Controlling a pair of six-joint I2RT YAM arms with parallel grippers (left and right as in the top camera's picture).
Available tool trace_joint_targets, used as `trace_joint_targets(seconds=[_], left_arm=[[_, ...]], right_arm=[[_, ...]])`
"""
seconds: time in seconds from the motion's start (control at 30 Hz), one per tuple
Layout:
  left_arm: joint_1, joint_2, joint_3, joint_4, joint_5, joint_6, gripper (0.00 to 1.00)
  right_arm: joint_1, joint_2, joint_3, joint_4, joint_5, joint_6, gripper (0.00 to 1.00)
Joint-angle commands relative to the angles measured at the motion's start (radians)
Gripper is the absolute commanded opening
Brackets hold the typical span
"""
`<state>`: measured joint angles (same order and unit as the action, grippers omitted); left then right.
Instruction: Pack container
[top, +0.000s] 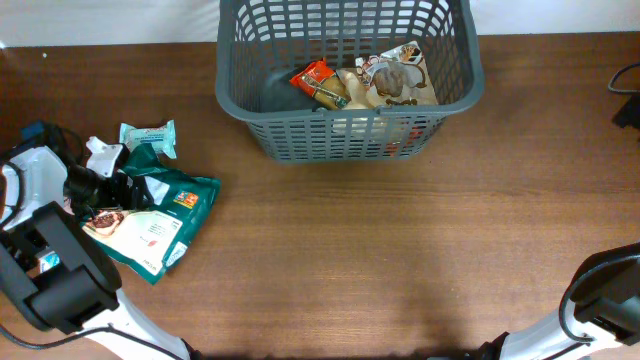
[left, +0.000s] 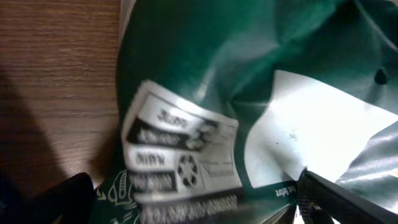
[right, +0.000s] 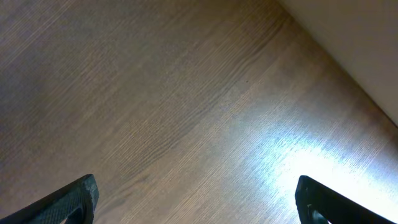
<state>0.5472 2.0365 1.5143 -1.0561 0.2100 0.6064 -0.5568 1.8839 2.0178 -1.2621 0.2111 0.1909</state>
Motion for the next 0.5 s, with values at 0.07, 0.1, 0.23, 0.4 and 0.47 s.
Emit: trace_joint_targets(seconds=[0.07, 0.1, 0.23, 0.4, 0.47], left_arm=[[-0.002, 0.09, 0.006, -0.003, 0.021, 0.004, 1.0], [-0.002, 0.1, 0.006, -0.003, 0.024, -0.009, 1.0], [-0.002, 0.139, 0.005, -0.006, 0.049, -0.039, 0.22], [-0.002, 0.155, 0.005, -0.015, 0.058, -0.064, 0.02], [-0.002, 0.155, 0.005, -0.017, 0.058, -0.064, 0.02]], right_arm=[[0.001, -0.012, -0.002, 0.003, -0.002, 0.008, 0.99], [0.001, -0.012, -0.002, 0.003, -0.002, 0.008, 0.99], [0.001, -0.012, -0.002, 0.003, -0.002, 0.008, 0.99], [0.001, -0.012, -0.002, 0.003, -0.002, 0.008, 0.99], [0.001, -0.012, -0.002, 0.003, -0.002, 0.008, 0.99]])
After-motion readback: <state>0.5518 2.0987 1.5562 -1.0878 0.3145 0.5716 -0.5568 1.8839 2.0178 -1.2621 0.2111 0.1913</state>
